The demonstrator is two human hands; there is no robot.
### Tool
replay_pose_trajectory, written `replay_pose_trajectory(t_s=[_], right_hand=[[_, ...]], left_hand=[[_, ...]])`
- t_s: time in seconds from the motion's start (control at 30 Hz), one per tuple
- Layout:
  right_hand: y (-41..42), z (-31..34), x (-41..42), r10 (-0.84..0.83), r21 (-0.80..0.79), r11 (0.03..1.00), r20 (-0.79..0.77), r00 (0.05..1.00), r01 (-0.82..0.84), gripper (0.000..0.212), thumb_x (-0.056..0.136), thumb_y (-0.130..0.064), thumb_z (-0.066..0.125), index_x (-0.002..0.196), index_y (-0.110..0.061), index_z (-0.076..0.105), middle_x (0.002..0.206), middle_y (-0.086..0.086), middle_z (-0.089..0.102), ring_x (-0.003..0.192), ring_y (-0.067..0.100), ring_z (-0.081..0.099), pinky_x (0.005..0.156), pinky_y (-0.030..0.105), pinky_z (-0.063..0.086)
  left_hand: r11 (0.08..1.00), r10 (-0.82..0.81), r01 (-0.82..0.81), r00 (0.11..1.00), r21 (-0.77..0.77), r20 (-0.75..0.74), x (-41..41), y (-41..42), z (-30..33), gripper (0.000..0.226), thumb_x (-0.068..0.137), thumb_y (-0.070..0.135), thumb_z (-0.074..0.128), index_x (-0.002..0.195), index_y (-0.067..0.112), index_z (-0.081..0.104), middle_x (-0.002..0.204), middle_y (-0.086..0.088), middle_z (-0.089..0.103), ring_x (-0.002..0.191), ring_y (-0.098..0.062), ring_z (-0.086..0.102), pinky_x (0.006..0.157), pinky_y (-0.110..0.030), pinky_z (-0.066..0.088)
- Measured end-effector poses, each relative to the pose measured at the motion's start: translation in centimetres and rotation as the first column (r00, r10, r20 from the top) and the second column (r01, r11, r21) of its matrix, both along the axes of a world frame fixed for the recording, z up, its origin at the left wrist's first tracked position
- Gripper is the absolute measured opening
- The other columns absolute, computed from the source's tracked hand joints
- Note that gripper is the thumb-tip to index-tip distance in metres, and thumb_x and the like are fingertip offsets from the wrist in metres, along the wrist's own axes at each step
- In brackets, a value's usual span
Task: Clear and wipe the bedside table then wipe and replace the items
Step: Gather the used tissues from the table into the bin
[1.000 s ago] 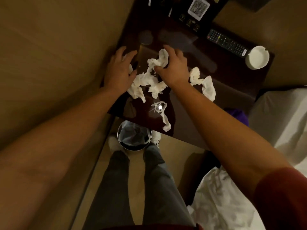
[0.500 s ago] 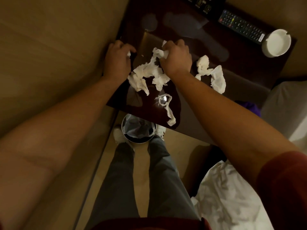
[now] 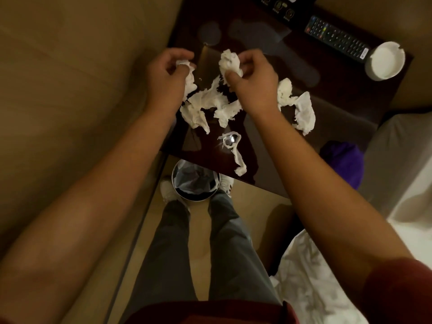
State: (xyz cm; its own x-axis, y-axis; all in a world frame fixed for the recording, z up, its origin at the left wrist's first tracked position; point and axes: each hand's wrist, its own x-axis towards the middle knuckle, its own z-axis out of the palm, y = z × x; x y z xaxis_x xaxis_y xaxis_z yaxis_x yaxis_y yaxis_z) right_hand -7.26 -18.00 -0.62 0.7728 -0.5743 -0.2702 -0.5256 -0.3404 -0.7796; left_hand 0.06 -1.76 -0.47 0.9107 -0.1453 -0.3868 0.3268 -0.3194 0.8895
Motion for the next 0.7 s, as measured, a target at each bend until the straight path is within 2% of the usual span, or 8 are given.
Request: replay_pose_trajectory(t_s=[0.1,0.2,0.27,0.37,0.43,0.5,0.6,0.7], right_hand=[[1.9,1.3,-1.5,-0.048,0.139,0.989,0.05,0.998,0.041,0.027,0.083,-0.022,0.079,0.098,-0.027,0.057,0.081,-0.01,0.063,0.07,0.01,0.066,0.071,0.032,0.058],[4.0,2.0,-2.8,-0.089,0.19,0.979,0.065,0.994,0.075,0.03,0.082,-0.02,0.082,0.093,-0.023,0.055,0.077,-0.012,0.059,0.059,0.0,0.055,0.065,0.026,0.053],[5.6,2.2,-3.4,-0.083,0.183,0.981,0.055,0.995,0.072,0.026,0.082,-0.019,0.082,0.09,-0.019,0.057,0.076,-0.013,0.06,0.057,-0.001,0.052,0.062,0.019,0.047],[8.2,2.5,-4.0,0.008,0.191,0.981,0.028,1.0,-0.013,0.012,0.088,-0.018,0.077,0.093,-0.014,0.067,0.086,-0.004,0.071,0.073,0.007,0.064,0.071,0.021,0.048],[9.3,2.5,-4.3,0.107,0.213,0.972,-0.005,0.994,-0.103,0.015,0.095,-0.015,0.068,0.108,-0.008,0.073,0.103,0.002,0.075,0.09,0.014,0.069,0.08,0.024,0.05],[9.7,2.4,-4.6,0.159,0.342,0.928,-0.001,0.987,-0.149,0.026,0.098,-0.01,0.062,0.122,-0.01,0.071,0.115,0.004,0.075,0.099,0.017,0.07,0.085,0.029,0.055],[9.5,2.1,-5.1,0.173,0.501,0.851,0.009,0.985,-0.154,0.034,0.098,-0.013,0.065,0.131,-0.018,0.063,0.113,0.004,0.074,0.098,0.018,0.073,0.085,0.038,0.06],[8.3,1.5,-5.1,0.145,0.431,0.894,-0.027,0.989,-0.12,0.037,0.096,-0.02,0.067,0.132,-0.02,0.06,0.106,0.002,0.074,0.09,0.016,0.073,0.086,0.045,0.06]], left_hand=[[0.994,0.067,-0.071,0.996,-0.084,-0.054,-1.5,-0.4,0.7,0.029,0.089,0.003,0.058,0.088,0.027,0.074,0.097,0.004,0.076,0.094,-0.009,0.072,0.088,-0.029,0.059],[0.977,0.121,-0.144,0.982,-0.158,-0.146,-2.8,-0.6,1.2,0.028,0.09,0.003,0.056,0.087,0.022,0.075,0.096,0.002,0.077,0.095,-0.015,0.072,0.084,-0.032,0.06],[0.934,0.135,-0.206,0.959,-0.291,-0.248,-3.7,-0.6,1.3,0.024,0.093,0.002,0.053,0.092,0.014,0.074,0.097,-0.007,0.076,0.095,-0.022,0.074,0.081,-0.032,0.059],[0.888,0.102,-0.235,0.94,-0.397,-0.327,-5.2,-0.5,1.3,0.018,0.102,0.011,0.053,0.103,0.006,0.07,0.107,-0.017,0.073,0.103,-0.032,0.072,0.093,-0.041,0.059],[0.909,0.127,-0.231,0.946,-0.347,-0.299,-5.8,-0.2,0.9,0.016,0.103,0.019,0.057,0.102,0.008,0.07,0.102,-0.016,0.075,0.096,-0.031,0.074,0.092,-0.044,0.06],[0.92,0.219,-0.291,0.938,-0.262,-0.269,-5.6,0.7,0.4,0.013,0.102,0.019,0.059,0.099,0.012,0.069,0.089,-0.009,0.075,0.084,-0.025,0.073,0.086,-0.044,0.06],[0.911,0.34,-0.387,0.9,-0.141,-0.274,-4.7,2.2,-0.6,0.013,0.104,0.018,0.055,0.102,0.01,0.066,0.078,-0.002,0.067,0.067,-0.012,0.064,0.068,-0.033,0.057],[0.898,0.371,-0.425,0.869,-0.111,-0.326,-4.5,3.3,-1.3,0.015,0.106,0.019,0.053,0.103,0.011,0.065,0.075,0.001,0.063,0.056,-0.006,0.057,0.058,-0.024,0.05]])
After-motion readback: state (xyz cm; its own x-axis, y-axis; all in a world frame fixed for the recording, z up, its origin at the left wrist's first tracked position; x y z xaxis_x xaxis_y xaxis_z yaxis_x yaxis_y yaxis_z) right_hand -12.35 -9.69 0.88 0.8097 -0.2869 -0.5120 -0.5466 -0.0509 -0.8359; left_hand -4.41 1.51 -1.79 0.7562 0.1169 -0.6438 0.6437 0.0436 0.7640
